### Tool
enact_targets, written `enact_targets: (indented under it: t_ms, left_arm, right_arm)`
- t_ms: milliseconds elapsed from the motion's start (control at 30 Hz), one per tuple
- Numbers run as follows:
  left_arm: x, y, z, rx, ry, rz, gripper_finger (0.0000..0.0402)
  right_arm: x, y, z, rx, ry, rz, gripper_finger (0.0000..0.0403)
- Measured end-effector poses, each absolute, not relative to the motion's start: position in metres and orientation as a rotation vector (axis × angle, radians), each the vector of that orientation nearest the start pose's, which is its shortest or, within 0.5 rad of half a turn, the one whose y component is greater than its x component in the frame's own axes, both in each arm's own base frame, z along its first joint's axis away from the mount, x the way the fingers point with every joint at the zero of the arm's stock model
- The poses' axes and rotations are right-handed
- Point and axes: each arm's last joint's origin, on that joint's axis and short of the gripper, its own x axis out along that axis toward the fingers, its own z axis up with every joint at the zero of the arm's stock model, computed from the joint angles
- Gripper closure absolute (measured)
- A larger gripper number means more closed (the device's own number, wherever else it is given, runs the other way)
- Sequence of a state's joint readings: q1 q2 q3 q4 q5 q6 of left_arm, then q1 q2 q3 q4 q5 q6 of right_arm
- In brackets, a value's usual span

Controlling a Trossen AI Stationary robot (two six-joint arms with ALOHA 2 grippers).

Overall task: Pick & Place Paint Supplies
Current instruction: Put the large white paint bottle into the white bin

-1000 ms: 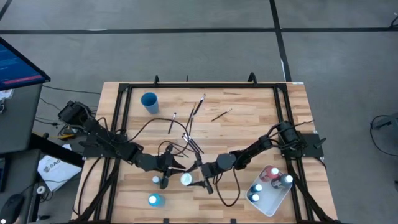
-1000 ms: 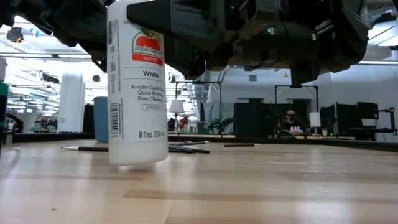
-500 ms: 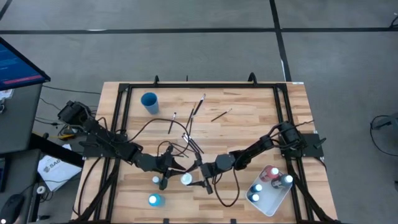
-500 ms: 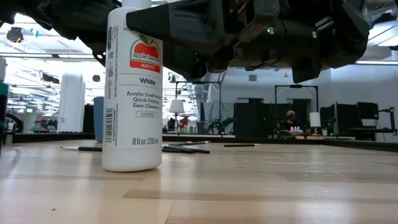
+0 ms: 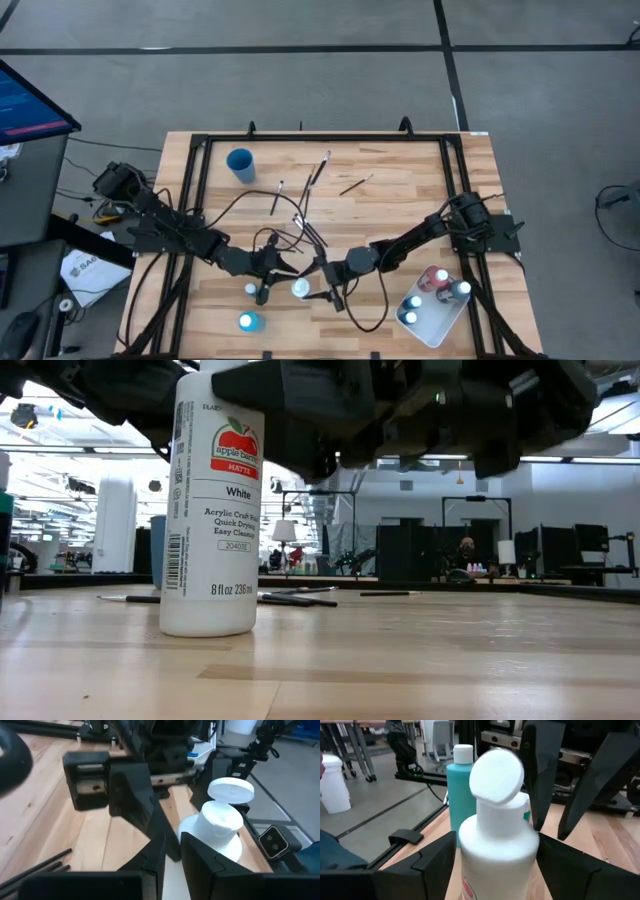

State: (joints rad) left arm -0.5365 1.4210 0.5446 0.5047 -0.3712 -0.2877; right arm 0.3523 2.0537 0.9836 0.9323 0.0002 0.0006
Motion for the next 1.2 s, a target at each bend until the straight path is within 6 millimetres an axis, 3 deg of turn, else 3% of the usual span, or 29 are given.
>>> enact_targets:
  t_ms: [267,367,467,600,667,967,1200]
  left_arm:
    - [0.230,-0.123,0.190,-0.048,0.362,-0.072,0.0349]
    - [0.222,-0.117,0.197,-0.025,0.391,-0.026,0.0358]
    - [0.210,-0.110,0.210,-0.017,0.385,-0.005,0.0387]
    - [0.196,-0.102,0.229,-0.040,0.333,0.005,0.0397]
    - [0.191,-0.099,0.238,-0.037,0.296,0.003,0.0400]
    - [0.171,-0.086,0.261,-0.014,0.212,-0.001,0.0401]
    - [0.164,-0.082,0.270,-0.036,0.165,-0.001,0.0401]
  right_arm:
    - [0.367,0.139,0.182,-0.068,0.242,0.363,0.0149]
    - [0.360,0.144,0.197,-0.114,0.220,0.375,0.0171]
    - [0.353,0.148,0.210,-0.177,0.183,0.345,0.0234]
    - [0.352,0.150,0.214,-0.207,0.156,0.325,0.0360]
    - [0.355,0.150,0.213,-0.208,0.110,0.318,0.0389]
    - [0.387,0.154,0.197,-0.177,0.068,0.341,0.0396]
    - [0.392,0.153,0.198,-0.198,0.124,0.342,0.0400]
